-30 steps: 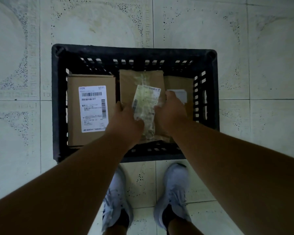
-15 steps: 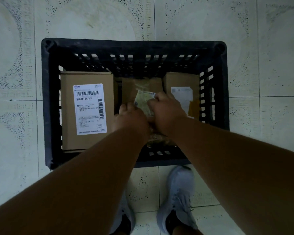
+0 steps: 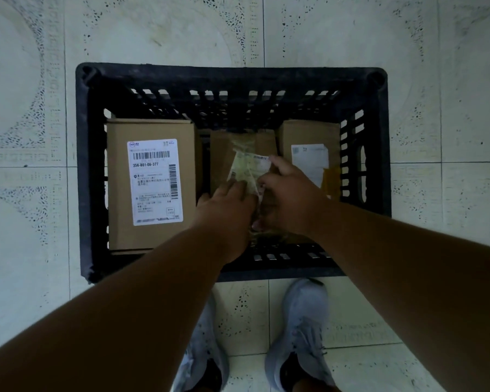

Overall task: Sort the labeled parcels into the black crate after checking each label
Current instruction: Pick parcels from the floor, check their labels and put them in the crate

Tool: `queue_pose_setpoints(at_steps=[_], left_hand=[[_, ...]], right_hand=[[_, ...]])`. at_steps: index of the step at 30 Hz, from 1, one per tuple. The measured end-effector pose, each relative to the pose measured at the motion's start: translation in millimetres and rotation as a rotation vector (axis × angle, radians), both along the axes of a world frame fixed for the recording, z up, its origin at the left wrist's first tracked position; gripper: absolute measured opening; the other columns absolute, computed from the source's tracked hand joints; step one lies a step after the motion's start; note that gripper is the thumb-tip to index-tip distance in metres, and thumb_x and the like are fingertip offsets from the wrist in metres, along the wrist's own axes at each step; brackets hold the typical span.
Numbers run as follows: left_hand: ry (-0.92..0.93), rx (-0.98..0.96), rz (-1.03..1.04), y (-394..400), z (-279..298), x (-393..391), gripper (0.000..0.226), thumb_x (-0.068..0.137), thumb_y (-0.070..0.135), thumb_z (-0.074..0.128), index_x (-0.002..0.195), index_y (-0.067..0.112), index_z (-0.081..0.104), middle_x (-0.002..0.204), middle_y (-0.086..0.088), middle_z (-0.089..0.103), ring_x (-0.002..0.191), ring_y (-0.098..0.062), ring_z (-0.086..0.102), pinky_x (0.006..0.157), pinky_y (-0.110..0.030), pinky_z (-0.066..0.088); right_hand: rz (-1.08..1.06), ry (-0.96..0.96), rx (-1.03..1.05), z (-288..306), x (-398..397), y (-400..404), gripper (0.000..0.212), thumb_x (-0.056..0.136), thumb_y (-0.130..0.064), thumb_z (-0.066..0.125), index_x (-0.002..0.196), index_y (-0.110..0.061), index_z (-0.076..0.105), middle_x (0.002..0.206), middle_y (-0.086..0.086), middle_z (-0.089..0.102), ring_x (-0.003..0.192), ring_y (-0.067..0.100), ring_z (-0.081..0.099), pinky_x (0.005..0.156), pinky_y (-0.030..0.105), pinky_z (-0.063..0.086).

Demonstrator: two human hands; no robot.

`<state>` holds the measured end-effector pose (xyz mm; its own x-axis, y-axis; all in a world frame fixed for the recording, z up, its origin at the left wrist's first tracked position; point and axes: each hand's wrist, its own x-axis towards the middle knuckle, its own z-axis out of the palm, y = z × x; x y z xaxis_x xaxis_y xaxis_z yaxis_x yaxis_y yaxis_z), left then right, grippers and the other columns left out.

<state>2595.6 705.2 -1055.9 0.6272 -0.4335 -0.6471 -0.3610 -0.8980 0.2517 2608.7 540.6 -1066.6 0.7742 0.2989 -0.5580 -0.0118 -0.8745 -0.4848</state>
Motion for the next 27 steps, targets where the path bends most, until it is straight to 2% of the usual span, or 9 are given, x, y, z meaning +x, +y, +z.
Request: queue_pose_setpoints(at_steps=[5,8,10,11,13,15,21,24,27], left_hand=[[-0.005,-0.015,0.069,-2.7,-5.6,-13.2,0.074,0.088,0.034,0.067,0.151,0.029,0.027,0.165,-0.006,0.007,0.152,-0.031,0.004,0.113,-0.058,0.026],[0.072,-0.163,0.474,-4.5,-0.8,-4.4,0.085,0.077,0.045,0.077,0.150,0.033,0.034,0.166,-0.003,-0.007,0.151,-0.035,0.002,0.116,-0.051,0.024],[0.135,-0.233,0.771,-7.9,4.1,11.1,0.078,0.081,0.045,0.071,0.149,0.027,0.038,0.165,-0.010,0.003,0.148,-0.039,0.017,0.114,-0.046,0.029],[0.165,-0.200,0.823,-11.3,6.5,19.3,0.070,0.085,0.045,0.066,0.146,0.023,0.040,0.163,-0.015,0.015,0.143,-0.040,0.027,0.112,-0.046,0.033],[0.190,-0.136,0.870,-14.7,9.5,29.8,0.058,0.089,0.046,0.060,0.136,0.016,0.048,0.143,-0.019,0.046,0.123,-0.040,0.051,0.102,-0.046,0.046],[0.197,-0.157,0.940,-15.2,11.4,34.1,0.053,0.086,0.042,0.061,0.131,0.014,0.052,0.128,-0.017,0.057,0.110,-0.038,0.058,0.094,-0.048,0.051],[0.104,-0.211,1.055,-23.3,25.8,20.1,0.063,0.083,0.046,0.067,0.135,0.017,0.049,0.139,-0.016,0.039,0.124,-0.041,0.045,0.102,-0.049,0.043],[0.012,-0.288,1.039,-23.1,28.5,12.6,0.061,0.084,0.042,0.067,0.137,0.018,0.045,0.141,-0.015,0.036,0.128,-0.040,0.041,0.104,-0.049,0.041],[0.025,-0.227,0.936,-23.1,26.4,6.0,0.064,0.091,0.044,0.059,0.146,0.019,0.037,0.154,-0.016,0.023,0.140,-0.040,0.029,0.110,-0.050,0.034]], right_hand=[[0.111,-0.027,-0.046,1.6,-4.9,7.0,0.058,0.075,-0.042,0.080,0.119,-0.007,0.066,0.160,0.019,0.024,0.142,0.038,0.032,0.111,0.044,0.037],[-0.093,-0.020,-0.038,3.3,-4.0,12.8,0.056,0.080,-0.042,0.076,0.123,-0.009,0.063,0.152,0.014,0.036,0.134,0.032,0.041,0.109,0.035,0.036],[-0.315,0.007,-0.033,5.1,2.5,19.3,0.060,0.087,-0.042,0.072,0.134,-0.008,0.057,0.146,0.012,0.041,0.130,0.026,0.043,0.108,0.029,0.033],[-0.390,0.020,-0.047,6.3,7.3,23.2,0.058,0.091,-0.040,0.068,0.137,-0.007,0.054,0.144,0.013,0.042,0.130,0.026,0.044,0.108,0.029,0.032],[-0.466,0.068,-0.094,8.1,17.8,31.7,0.051,0.096,-0.035,0.061,0.137,-0.006,0.052,0.140,0.018,0.046,0.128,0.030,0.044,0.108,0.033,0.034],[-0.548,0.136,-0.150,10.5,25.8,39.0,0.044,0.097,-0.030,0.057,0.134,-0.006,0.052,0.137,0.018,0.051,0.127,0.032,0.047,0.108,0.040,0.038],[-0.800,0.243,-0.143,16.4,33.4,33.1,0.047,0.091,-0.017,0.064,0.132,-0.002,0.048,0.136,0.019,0.055,0.125,0.033,0.053,0.104,0.043,0.044],[-0.759,0.175,-0.154,21.5,30.3,31.5,0.047,0.088,-0.019,0.067,0.129,-0.003,0.048,0.132,0.017,0.057,0.122,0.032,0.053,0.102,0.043,0.045],[-0.640,0.125,-0.197,21.3,22.7,34.5,0.051,0.085,-0.024,0.070,0.127,-0.005,0.047,0.128,0.017,0.054,0.118,0.032,0.053,0.098,0.041,0.046]])
